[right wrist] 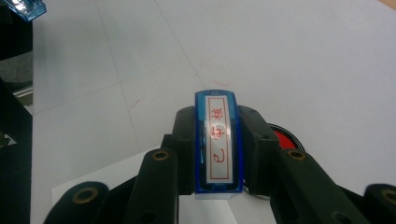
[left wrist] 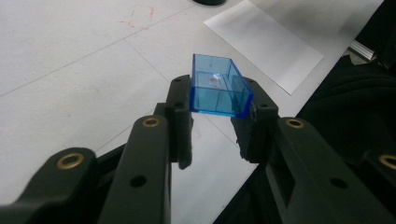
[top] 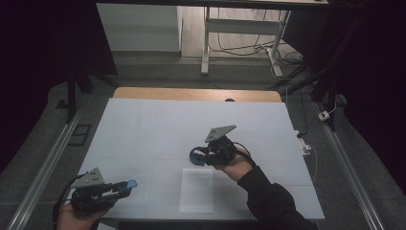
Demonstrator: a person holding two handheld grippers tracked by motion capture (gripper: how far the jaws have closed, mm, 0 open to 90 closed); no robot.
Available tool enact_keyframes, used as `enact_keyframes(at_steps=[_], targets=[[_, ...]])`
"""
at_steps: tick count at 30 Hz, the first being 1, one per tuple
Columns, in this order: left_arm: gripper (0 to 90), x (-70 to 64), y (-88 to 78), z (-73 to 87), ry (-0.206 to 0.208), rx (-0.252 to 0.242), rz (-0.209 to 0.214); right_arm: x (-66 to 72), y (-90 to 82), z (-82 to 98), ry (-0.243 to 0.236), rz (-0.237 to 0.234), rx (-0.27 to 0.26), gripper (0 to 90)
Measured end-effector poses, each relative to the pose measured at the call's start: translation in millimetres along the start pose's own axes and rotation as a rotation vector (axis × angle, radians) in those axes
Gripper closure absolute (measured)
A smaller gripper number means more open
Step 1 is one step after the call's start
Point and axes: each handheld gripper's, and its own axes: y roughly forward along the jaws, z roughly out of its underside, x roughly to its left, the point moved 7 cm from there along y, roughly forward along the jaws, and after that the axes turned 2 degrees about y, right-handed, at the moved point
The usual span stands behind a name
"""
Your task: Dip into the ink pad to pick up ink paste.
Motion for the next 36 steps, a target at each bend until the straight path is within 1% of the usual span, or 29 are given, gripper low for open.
enact_keyframes(at_steps=[5,14,18,23,30,36], targets=[[68.6,0.0,0.0,0.0,0.0,0.001,0.0,4.3,-2.9,1.1,-0.003,-0.005,-0.003,69.5],[68.6,0.0,0.2,-0.1,0.0,0.001,0.0,16.8,-9.0,5.0,-0.018,-0.023,-0.001,69.5],[68.6,-0.1,0.1,0.0,0.001,0.001,0.0,19.6,-10.7,8.4,-0.011,-0.024,0.005,69.5],[68.6,-0.2,0.0,-0.1,0.002,0.0,0.0,24.6,-12.4,10.7,-0.015,-0.032,-0.003,69.5],[68.6,-0.2,0.0,-0.1,0.001,0.0,0.001,32.9,-15.2,15.1,-0.025,-0.039,0.003,69.5],[68.6,-0.5,0.0,-0.2,0.005,0.001,-0.001,35.6,-17.1,19.2,-0.04,-0.039,0.012,69.5]])
